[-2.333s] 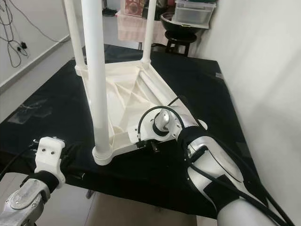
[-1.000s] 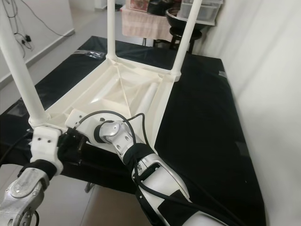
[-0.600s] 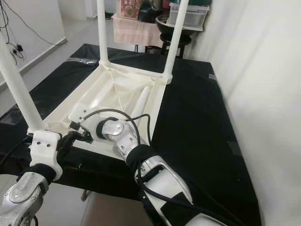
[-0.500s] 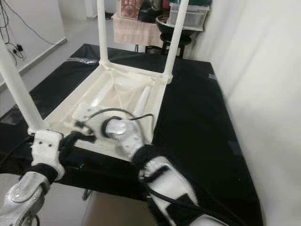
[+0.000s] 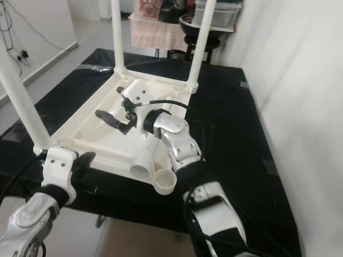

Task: Building children table

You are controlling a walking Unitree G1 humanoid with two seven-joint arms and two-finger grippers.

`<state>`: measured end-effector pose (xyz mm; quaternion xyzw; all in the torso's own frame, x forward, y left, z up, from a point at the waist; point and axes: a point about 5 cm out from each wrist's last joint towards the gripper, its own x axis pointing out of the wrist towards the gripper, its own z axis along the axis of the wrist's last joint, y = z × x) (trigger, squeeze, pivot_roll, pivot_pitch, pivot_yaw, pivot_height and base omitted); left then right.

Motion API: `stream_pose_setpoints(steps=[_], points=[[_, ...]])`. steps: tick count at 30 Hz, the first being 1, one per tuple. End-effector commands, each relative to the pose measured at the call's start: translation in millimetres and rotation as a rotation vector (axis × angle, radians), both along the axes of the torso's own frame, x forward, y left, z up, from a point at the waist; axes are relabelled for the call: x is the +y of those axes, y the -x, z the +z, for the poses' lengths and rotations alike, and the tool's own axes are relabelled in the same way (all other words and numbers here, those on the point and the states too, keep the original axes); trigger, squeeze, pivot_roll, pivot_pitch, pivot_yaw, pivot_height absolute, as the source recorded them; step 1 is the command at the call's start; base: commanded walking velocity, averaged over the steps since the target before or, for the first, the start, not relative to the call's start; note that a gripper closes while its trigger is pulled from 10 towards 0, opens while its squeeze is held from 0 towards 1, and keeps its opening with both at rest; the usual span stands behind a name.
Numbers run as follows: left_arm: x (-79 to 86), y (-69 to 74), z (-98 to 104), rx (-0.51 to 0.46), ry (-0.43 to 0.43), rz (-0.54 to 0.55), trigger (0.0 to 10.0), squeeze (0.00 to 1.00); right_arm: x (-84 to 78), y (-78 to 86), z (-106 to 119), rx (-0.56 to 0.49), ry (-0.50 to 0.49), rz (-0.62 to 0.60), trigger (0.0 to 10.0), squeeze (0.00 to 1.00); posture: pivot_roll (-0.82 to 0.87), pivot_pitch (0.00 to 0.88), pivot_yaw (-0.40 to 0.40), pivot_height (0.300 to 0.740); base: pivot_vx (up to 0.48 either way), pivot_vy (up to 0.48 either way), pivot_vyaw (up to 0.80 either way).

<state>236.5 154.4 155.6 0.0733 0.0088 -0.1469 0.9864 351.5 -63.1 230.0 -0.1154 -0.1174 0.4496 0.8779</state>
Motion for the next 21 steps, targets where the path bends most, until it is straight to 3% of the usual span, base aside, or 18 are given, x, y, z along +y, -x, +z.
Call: stream_pose_setpoints(steps=[1, 3, 4, 6, 7, 10, 12, 13, 17, 21], points=[[-2.7, 2.6, -4.0, 0.023, 0.002, -0.049, 10.0, 0.00, -16.6, 7.5, -4.5, 0.021, 0.013, -0.005, 10.0, 1.00, -0.01, 0.006, -0.050, 0.740, 0.000, 0.000, 0.00], [-2.7, 2.6, -4.0, 0.023, 0.002, -0.049, 10.0, 0.00, -16.6, 7.5, -4.5, 0.021, 0.013, -0.005, 10.0, 1.00, -0.01, 0.006, -0.050, 0.740, 0.000, 0.000, 0.00], [4.5, 2.0, -7.1, 0.033, -0.004, -0.017, 10.0, 0.00, -33.4, 20.7, -9.8, 0.031, 0.036, -0.007, 10.0, 1.00, -0.01, 0.002, -0.048, 0.740, 0.000, 0.000, 0.00], [4.5, 2.0, -7.1, 0.033, -0.004, -0.017, 10.0, 0.00, -33.4, 20.7, -9.8, 0.031, 0.036, -0.007, 10.0, 1.00, -0.01, 0.002, -0.048, 0.740, 0.000, 0.000, 0.00], [8.7, 0.7, -8.8, 0.043, -0.016, 0.005, 10.0, 0.00, -39.2, 30.0, -11.6, 0.053, 0.033, 0.017, 10.0, 0.00, -0.02, 0.000, -0.043, 0.740, 0.000, 0.480, 0.00], [12.3, -1.0, -10.2, 0.051, -0.009, 0.025, 10.0, 0.00, -46.2, 40.8, -13.9, 0.066, 0.018, 0.043, 10.0, 0.00, -0.03, 0.000, -0.038, 0.740, 0.000, 0.480, 0.00], [14.3, -3.0, -11.6, 0.057, -0.010, 0.034, 10.0, 0.00, -52.8, 47.7, -16.8, 0.077, -0.001, 0.022, 10.0, 0.00, -0.04, 0.000, -0.036, 0.740, 0.000, 0.480, 0.00], [14.6, -6.5, -12.6, 0.060, -0.009, 0.035, 10.0, 0.00, -60.1, 52.8, -20.2, 0.097, -0.056, -0.038, 10.0, 0.00, -0.05, 0.000, -0.034, 0.740, 0.000, 0.480, 0.00], [13.3, -8.7, -12.3, 0.057, -0.009, 0.030, 10.0, 0.00, -61.9, 51.9, -20.1, 0.113, -0.104, -0.089, 10.0, 0.00, -0.05, 0.000, -0.033, 0.740, 0.000, 0.480, 0.00], [13.3, -10.5, -9.9, 0.037, -0.010, 0.026, 10.0, 0.00, -60.4, 54.0, -15.6, 0.138, -0.176, -0.093, 10.0, 0.00, -0.05, 0.000, -0.029, 0.740, 0.000, 0.240, -0.80]])
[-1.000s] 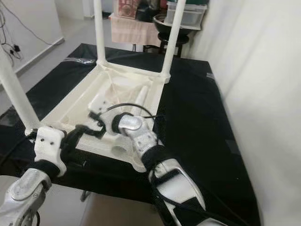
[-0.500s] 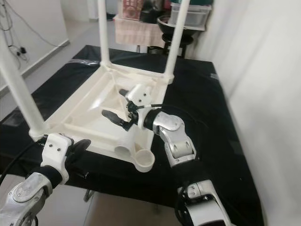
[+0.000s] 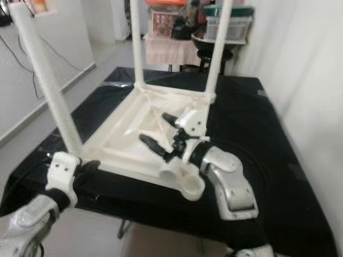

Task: Building children table

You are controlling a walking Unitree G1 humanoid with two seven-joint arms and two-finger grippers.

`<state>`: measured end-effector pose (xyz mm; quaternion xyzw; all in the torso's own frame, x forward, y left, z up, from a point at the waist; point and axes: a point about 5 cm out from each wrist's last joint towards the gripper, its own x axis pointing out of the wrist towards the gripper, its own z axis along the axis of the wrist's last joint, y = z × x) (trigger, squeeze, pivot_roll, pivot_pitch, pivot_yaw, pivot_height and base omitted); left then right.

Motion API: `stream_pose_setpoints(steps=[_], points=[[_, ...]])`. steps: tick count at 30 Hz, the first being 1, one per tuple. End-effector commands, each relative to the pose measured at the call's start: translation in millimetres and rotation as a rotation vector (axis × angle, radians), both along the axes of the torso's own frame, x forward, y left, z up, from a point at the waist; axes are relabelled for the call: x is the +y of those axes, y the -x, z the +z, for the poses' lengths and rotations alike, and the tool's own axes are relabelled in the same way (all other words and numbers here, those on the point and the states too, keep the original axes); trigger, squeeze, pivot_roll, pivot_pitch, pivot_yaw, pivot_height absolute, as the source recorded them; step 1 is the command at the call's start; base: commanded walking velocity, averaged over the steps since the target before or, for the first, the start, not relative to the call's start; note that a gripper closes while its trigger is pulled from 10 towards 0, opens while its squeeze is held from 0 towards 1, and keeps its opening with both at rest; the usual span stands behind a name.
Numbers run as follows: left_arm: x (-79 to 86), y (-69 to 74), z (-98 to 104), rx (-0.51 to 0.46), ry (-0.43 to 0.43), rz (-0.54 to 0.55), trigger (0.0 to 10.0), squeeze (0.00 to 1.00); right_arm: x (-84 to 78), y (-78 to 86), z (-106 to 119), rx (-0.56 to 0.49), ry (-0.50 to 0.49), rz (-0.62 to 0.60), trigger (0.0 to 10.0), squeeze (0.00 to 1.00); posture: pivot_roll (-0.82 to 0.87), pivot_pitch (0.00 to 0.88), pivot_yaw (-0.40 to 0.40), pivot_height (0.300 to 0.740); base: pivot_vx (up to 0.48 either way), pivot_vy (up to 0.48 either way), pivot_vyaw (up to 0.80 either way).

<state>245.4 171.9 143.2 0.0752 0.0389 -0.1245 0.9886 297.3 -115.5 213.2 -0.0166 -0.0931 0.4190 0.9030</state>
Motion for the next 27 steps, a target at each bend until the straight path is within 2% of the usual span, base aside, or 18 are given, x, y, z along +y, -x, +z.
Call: stream_pose_setpoints(steps=[1, 5, 8, 12, 13, 16, 18, 21, 25, 27], points=[[-4.2, -1.7, 2.6, -0.018, 0.003, -0.023, 10.0, 0.00, -8.1, -0.1, 1.2, 0.010, -0.009, -0.034, 10.0, 0.00, -0.05, 0.000, -0.029, 0.740, 0.000, 0.000, -0.80], [-4.8, -2.4, 3.1, -0.030, -0.002, -0.027, 10.0, 0.00, -7.2, -0.4, 2.2, 0.016, -0.020, -0.052, 10.0, 0.00, -0.05, 0.000, -0.030, 0.740, 0.000, 0.000, -0.80], [-5.9, -2.7, 2.2, -0.035, -0.007, -0.029, 10.0, 0.00, -7.7, -1.6, -2.3, 0.018, 0.046, -0.078, 10.0, 0.00, -0.04, 0.000, -0.033, 0.740, 0.000, 0.000, -0.80], [-6.2, -2.6, 1.4, -0.035, -0.009, -0.028, 10.0, 0.00, -7.1, -0.4, -4.7, 0.015, 0.085, -0.072, 10.0, 0.00, -0.04, 0.000, -0.030, 0.740, 0.000, 0.000, -0.80], [-6.4, -2.4, 0.3, -0.034, -0.010, -0.030, 10.0, 0.00, -6.0, 1.0, -7.1, 0.012, 0.119, -0.057, 10.0, 0.00, -0.04, 0.000, -0.030, 0.740, 0.000, 0.000, -0.80], [-6.6, -2.5, -0.6, -0.032, -0.010, -0.031, 10.0, 0.00, -5.2, 2.8, -8.2, 0.012, 0.136, -0.048, 10.0, 0.00, -0.04, 0.000, -0.030, 0.740, 0.000, 0.000, -0.80], [-7.0, -2.6, -1.3, -0.031, -0.012, -0.035, 10.0, 0.00, -1.4, 8.8, -10.0, 0.003, 0.178, 0.020, 10.0, 0.00, -0.04, 0.000, -0.029, 0.740, 0.000, 0.000, -0.80], [-6.9, -2.7, -1.4, -0.031, -0.012, -0.035, 10.0, 0.00, -0.3, 11.0, -10.0, -0.008, 0.195, 0.041, 10.0, 0.00, -0.04, 0.000, -0.029, 0.740, 0.000, 0.000, -0.80], [-6.7, -1.7, -2.7, -0.023, -0.025, -0.033, 10.0, 0.00, 0.4, 15.1, -12.0, -0.020, 0.220, 0.074, 10.0, 0.00, -0.04, 0.000, -0.031, 0.740, 0.000, 0.000, 0.00], [-6.8, -0.9, -3.5, -0.017, -0.028, -0.033, 10.0, 0.00, -0.1, 16.5, -13.2, -0.020, 0.230, 0.086, 10.0, 0.00, -0.04, 0.000, -0.031, 0.740, 0.000, 0.480, 0.00]])
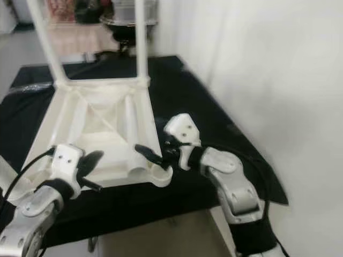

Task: Building children table

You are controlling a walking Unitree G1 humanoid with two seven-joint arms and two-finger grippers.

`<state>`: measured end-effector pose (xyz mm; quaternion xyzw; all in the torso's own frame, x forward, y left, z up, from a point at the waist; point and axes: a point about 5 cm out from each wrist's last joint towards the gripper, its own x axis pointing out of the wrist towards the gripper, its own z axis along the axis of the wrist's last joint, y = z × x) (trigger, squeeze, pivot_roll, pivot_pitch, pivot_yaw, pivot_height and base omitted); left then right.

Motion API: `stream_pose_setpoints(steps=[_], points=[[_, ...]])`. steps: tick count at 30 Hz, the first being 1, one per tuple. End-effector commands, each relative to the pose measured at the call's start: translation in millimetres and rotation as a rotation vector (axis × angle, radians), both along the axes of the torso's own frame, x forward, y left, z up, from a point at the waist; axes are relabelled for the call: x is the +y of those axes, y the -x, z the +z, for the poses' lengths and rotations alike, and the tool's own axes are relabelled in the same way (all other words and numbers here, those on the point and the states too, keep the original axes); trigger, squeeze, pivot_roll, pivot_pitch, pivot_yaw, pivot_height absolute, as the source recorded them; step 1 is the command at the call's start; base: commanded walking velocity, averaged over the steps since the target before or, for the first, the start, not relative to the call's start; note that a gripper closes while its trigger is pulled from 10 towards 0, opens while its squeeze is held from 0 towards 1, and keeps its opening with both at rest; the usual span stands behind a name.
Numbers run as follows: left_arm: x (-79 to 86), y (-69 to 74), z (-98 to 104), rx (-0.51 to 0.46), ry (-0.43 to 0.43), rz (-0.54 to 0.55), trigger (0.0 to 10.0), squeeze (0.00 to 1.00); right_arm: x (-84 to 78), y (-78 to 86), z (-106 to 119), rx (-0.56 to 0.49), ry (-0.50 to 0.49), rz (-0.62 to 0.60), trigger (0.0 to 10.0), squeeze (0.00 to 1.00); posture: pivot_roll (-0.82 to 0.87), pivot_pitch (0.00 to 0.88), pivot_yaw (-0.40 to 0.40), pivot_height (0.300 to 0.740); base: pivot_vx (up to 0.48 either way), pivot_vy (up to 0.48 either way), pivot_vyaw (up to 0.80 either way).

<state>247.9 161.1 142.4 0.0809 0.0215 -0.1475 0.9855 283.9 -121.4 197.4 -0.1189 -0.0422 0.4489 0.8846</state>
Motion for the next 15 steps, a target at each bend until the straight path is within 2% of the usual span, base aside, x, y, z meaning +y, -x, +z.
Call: stream_pose_setpoints(steps=[1, 3, 12, 13, 14, 15], points=[[3.9, 2.1, -3.3, 0.017, -0.023, 0.016, 10.0, 0.00, 5.4, 3.9, 1.9, -0.019, 0.002, 0.048, 10.0, 0.00, -0.04, 0.000, -0.031, 0.740, 0.000, 0.480, 0.00], [3.7, 2.7, -3.3, 0.015, -0.026, 0.015, 10.0, 0.00, 4.5, 4.7, 1.9, -0.020, 0.007, 0.055, 10.0, 0.00, -0.04, 0.000, -0.030, 0.740, 0.000, 0.480, 0.00], [2.2, 5.7, -2.4, 0.007, -0.035, 0.004, 10.0, 0.00, -3.1, 7.4, 5.1, -0.044, 0.026, 0.088, 10.0, 0.00, -0.03, 0.000, -0.028, 0.740, 0.000, 0.000, 0.00], [1.2, 6.9, -3.1, 0.015, -0.031, -0.007, 10.0, 0.00, -7.7, 7.3, 2.5, -0.053, 0.074, 0.087, 10.0, 0.00, -0.03, 0.000, -0.028, 0.740, 0.000, 0.000, 0.00], [1.2, 6.9, -3.1, 0.015, -0.031, -0.007, 10.0, 0.00, -7.7, 7.3, 2.5, -0.053, 0.074, 0.087, 10.0, 0.00, -0.03, 0.000, -0.028, 0.740, 0.000, 0.000, 0.00], [-3.5, 11.9, -5.3, 0.042, -0.017, -0.061, 10.0, 0.00, -17.3, 9.2, -4.9, -0.054, 0.190, 0.098, 10.0, 0.00, -0.03, 0.000, -0.027, 0.740, 0.000, 0.000, 0.00]])
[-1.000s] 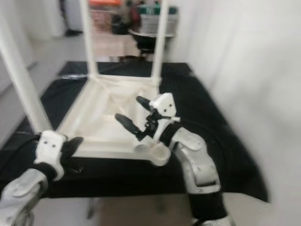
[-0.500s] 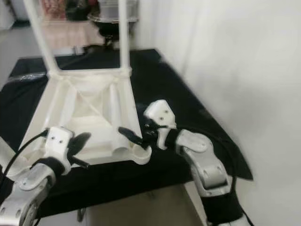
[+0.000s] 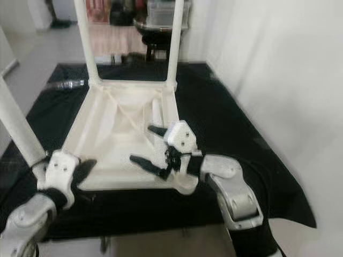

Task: Building children table

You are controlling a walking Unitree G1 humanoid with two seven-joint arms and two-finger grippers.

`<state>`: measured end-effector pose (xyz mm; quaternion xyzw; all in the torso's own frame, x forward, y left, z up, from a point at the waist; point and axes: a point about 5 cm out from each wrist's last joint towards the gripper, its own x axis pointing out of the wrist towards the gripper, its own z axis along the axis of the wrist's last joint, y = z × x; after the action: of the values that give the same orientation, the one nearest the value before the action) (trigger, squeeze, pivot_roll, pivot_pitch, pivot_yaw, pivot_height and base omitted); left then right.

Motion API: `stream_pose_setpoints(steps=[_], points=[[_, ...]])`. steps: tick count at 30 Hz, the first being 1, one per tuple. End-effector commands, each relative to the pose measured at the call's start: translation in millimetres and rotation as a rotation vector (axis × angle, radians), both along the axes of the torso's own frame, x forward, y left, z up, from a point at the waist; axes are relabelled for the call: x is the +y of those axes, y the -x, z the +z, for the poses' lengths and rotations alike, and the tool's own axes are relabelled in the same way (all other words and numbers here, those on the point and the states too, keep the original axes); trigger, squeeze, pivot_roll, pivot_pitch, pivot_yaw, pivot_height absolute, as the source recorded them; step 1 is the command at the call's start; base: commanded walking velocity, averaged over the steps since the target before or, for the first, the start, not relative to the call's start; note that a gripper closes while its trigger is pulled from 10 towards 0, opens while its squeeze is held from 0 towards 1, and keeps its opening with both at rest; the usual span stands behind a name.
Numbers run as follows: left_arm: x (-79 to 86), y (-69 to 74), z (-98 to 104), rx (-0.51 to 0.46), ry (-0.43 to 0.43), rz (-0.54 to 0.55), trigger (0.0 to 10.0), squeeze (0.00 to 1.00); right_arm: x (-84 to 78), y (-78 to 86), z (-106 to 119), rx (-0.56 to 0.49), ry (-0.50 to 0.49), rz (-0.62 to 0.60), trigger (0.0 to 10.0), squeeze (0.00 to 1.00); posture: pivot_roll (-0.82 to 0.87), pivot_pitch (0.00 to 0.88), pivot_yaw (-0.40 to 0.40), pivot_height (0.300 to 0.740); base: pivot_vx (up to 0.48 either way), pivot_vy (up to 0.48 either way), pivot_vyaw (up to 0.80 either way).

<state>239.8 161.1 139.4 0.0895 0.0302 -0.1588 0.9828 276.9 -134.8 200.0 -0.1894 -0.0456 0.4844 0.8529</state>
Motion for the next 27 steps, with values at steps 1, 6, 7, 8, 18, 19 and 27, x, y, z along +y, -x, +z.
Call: stream_pose_setpoints(steps=[1, 6, 7, 8, 18, 19, 27], points=[[-6.0, 6.5, -3.6, 0.039, 0.004, -0.066, 10.0, 0.00, -7.0, 3.6, -10.2, 0.011, 0.098, 0.016, 10.0, 0.00, -0.03, 0.000, -0.027, 0.740, 0.000, 0.000, 0.00], [-13.2, 15.0, -7.2, 0.081, 0.029, -0.145, 10.0, 0.00, -17.6, 10.8, -20.4, 0.040, 0.239, 0.047, 10.0, 0.00, -0.03, 0.000, -0.023, 0.740, 0.000, 0.000, 0.00], [-13.2, 15.0, -7.2, 0.081, 0.029, -0.145, 10.0, 0.00, -17.6, 10.8, -20.4, 0.040, 0.239, 0.047, 10.0, 0.00, -0.03, 0.000, -0.023, 0.740, 0.000, 0.000, 0.00], [-15.7, 18.7, -7.9, 0.086, 0.038, -0.172, 10.0, 0.00, -22.7, 14.7, -25.9, 0.062, 0.289, 0.059, 10.0, 0.00, -0.03, 0.000, -0.021, 0.740, 0.000, 0.000, 0.00], [-13.6, 18.2, -6.4, 0.086, 0.036, -0.163, 10.0, 0.00, -21.3, 1.3, -38.4, 0.060, 0.340, -0.080, 10.0, 0.00, -0.03, 0.000, -0.016, 0.740, 0.000, 0.000, 0.00], [-13.9, 19.2, -6.5, 0.091, 0.038, -0.168, 10.0, 0.00, -17.6, 3.4, -38.0, 0.070, 0.318, -0.057, 10.0, 0.00, -0.03, 0.000, -0.016, 0.740, 0.000, 0.000, 0.00], [-18.5, 28.5, -8.7, 0.127, 0.046, -0.232, 10.0, 0.00, -8.7, 1.8, -34.1, 0.074, 0.270, -0.055, 10.0, 0.00, -0.03, 0.000, -0.017, 0.740, 0.000, 0.000, 0.00]])
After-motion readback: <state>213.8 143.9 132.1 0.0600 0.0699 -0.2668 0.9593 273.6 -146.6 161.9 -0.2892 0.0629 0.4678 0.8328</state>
